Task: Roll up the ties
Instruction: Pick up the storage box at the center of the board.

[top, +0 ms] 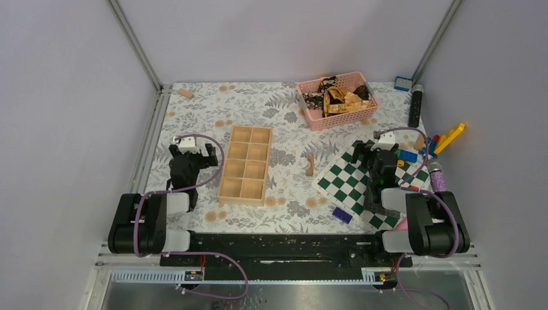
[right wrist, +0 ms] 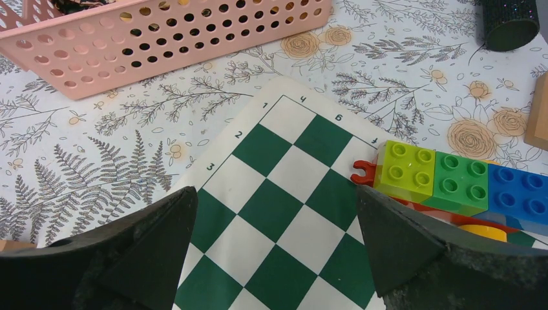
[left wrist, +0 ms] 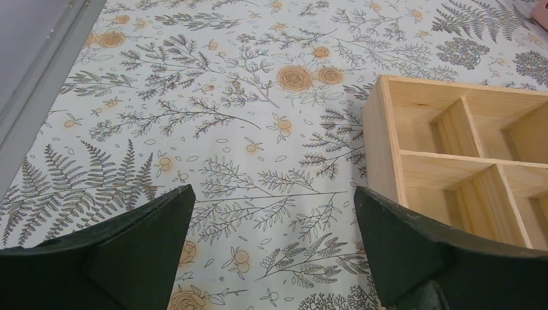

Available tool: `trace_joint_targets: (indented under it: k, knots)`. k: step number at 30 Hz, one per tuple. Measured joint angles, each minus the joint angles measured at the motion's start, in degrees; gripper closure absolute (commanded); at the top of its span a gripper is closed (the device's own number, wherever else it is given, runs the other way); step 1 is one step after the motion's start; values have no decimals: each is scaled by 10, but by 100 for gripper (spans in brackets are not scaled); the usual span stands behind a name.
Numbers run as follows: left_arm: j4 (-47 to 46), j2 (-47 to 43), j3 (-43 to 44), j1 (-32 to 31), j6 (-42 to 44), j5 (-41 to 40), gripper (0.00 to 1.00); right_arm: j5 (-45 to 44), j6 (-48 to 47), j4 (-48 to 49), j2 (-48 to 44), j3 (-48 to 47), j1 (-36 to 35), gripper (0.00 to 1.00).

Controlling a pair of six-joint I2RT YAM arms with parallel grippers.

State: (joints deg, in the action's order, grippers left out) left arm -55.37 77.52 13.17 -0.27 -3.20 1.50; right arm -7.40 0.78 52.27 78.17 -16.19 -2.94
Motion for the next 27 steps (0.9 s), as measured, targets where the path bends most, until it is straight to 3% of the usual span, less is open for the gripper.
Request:
trace_joint_targets:
  k: [20,23,27]
  knots:
    - [6,-3,0,-14,5,-26,1,0,0,8,0,1,0,1]
    - [88,-38,26,-72,18,-104,1,-6,5,-17,-7,-4,0,1]
    - [266,-76,174,-123,10,-174,1,-19,13,-155,-40,-75,0,1]
